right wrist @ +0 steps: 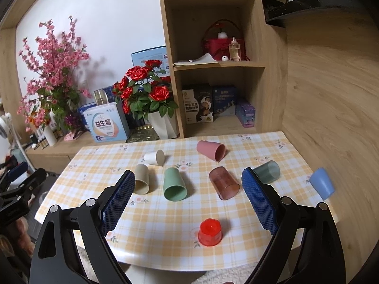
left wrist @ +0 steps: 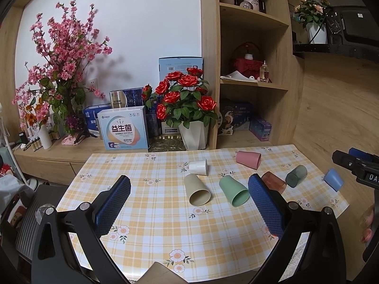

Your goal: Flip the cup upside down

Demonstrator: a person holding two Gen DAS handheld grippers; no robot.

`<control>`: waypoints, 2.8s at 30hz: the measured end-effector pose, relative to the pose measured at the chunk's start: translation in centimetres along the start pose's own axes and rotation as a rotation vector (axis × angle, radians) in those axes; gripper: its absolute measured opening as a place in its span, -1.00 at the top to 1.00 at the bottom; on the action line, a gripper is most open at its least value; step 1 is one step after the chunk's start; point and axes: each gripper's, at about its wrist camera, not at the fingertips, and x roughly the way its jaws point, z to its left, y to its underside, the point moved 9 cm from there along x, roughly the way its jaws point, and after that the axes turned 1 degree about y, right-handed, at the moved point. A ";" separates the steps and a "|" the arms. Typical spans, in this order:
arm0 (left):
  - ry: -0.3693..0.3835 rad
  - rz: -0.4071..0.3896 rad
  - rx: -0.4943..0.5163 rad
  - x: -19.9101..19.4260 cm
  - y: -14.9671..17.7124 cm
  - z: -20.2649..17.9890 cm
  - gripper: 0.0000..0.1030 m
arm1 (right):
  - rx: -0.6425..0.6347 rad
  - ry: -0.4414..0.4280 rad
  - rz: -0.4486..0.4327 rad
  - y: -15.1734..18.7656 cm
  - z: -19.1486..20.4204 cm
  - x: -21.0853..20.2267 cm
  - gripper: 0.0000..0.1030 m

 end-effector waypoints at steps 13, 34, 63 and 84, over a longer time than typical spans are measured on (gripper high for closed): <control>-0.004 0.000 0.000 0.0 -0.1 0.0 -0.88 | 0.005 0.008 0.002 0.1 -0.4 0.2 -0.71; -0.005 0.006 -0.002 0.1 0.0 0.4 -0.88 | 0.015 0.027 0.018 0.7 -1.1 0.7 -0.71; -0.010 0.000 -0.003 0.0 -0.3 0.6 -0.88 | 0.017 0.031 0.025 1.1 -1.3 1.0 -0.71; -0.013 0.002 -0.006 0.2 0.0 0.7 -0.88 | 0.027 0.038 0.032 1.6 -1.7 1.2 -0.71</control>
